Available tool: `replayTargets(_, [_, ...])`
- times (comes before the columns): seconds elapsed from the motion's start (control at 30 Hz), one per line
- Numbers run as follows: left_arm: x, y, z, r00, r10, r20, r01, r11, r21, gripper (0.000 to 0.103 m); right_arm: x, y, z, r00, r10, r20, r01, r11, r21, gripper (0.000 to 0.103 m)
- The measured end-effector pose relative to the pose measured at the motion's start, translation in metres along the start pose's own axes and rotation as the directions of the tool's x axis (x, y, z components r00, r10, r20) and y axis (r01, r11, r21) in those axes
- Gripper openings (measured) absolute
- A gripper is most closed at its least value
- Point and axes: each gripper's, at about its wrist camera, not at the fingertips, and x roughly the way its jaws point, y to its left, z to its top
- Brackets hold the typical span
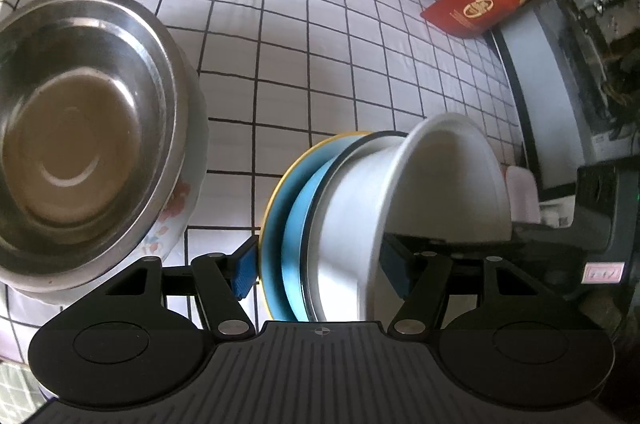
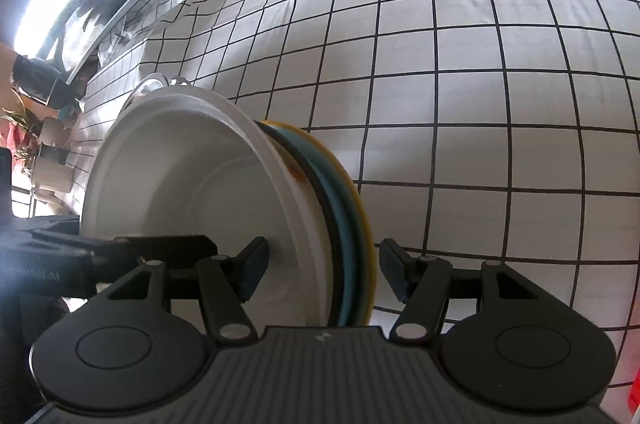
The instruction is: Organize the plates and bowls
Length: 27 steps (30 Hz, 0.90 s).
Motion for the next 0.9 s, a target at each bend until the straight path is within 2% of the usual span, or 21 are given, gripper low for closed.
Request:
replayTargets(0.2, [0.003,-0.002,-0.001,1.0,0.003,-0.005,-0.003,1.0,-0.003,0.069,0.001,0.002,0.0,1.0,0.009,-0.005,-0.009,1.0,0.006,0.061])
replayTargets(0.33, [0.009,-0.005,-0.003,1.0,0.009,-0.021,-0.009,1.0,0.012,0.071,0.002,-0.002,-0.002,0.998,0.059,-0.027,-0.057,0.997,0.045,0.062])
replayTargets(0.5, [0.01,0.004,-0.002,0.999,-0.037,-0.024,0.036,0.999,-0.035,0.07,0.003,-0.007,-0.005,0.996,0.087,-0.036,-0.083,0.991,0.102,0.06])
replayTargets(0.7, [0.009,0.001,-0.007,1.0,-0.017,-0.012,0.016,0.999,-0.038,0.07,0.005,0.0,-0.002,0.998,0.041,-0.058,-0.036,0.995,0.09,0.059])
replayTargets(0.9, [0.005,0.001,-0.006,1.0,-0.014,-0.017,0.012,0.998,-0.062,0.07,0.005,0.002,0.002,0.996,0.03,-0.081,-0.022,0.995,0.097,0.059])
